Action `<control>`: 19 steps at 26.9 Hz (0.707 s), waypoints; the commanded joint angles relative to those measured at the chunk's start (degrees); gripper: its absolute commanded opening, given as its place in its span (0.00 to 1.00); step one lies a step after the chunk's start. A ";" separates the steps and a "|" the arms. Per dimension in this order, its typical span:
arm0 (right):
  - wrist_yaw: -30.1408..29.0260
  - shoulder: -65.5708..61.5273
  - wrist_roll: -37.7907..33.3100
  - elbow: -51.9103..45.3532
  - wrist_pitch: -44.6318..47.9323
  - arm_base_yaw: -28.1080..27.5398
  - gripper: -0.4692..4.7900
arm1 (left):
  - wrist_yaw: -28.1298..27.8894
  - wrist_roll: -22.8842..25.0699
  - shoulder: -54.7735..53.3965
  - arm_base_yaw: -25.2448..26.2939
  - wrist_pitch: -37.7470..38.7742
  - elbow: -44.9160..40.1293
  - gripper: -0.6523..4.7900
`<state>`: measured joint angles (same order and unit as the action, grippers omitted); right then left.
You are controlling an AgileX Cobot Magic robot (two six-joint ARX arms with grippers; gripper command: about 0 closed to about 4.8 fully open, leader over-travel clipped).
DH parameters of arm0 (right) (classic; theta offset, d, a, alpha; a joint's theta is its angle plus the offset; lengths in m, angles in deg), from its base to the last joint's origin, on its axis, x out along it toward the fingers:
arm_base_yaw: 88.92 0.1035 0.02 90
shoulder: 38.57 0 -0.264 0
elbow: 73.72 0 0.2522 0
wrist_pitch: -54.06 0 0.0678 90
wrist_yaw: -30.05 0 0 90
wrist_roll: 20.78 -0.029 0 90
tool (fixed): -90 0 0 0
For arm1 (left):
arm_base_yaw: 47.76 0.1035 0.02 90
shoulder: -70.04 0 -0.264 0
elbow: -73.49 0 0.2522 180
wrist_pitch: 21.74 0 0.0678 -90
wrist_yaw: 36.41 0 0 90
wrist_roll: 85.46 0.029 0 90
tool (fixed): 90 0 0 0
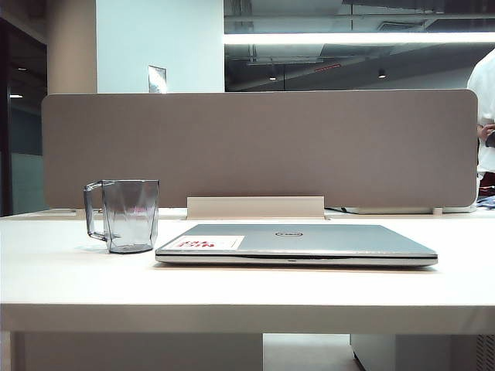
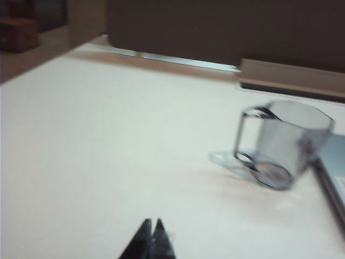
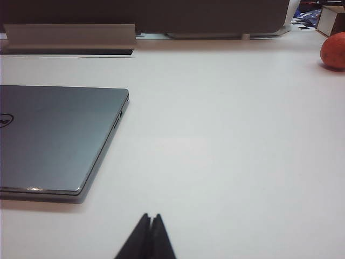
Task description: Pick up the water cup and place it on the left side of the laptop.
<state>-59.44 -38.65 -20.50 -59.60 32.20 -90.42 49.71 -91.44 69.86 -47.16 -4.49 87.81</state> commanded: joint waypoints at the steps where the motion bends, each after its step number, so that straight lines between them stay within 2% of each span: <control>1: 0.44 0.09 0.15 -0.33 0.61 -0.02 0.08 | 1.75 0.22 -0.04 -0.15 -1.18 -0.09 0.11; 19: 0.44 0.09 0.15 -0.33 0.61 -0.02 0.08 | 6.67 0.87 -0.04 -0.17 -0.42 -0.11 0.11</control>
<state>-59.42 -38.65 -20.50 -59.60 32.20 -90.42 56.03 -90.81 69.86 -47.25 -4.30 87.52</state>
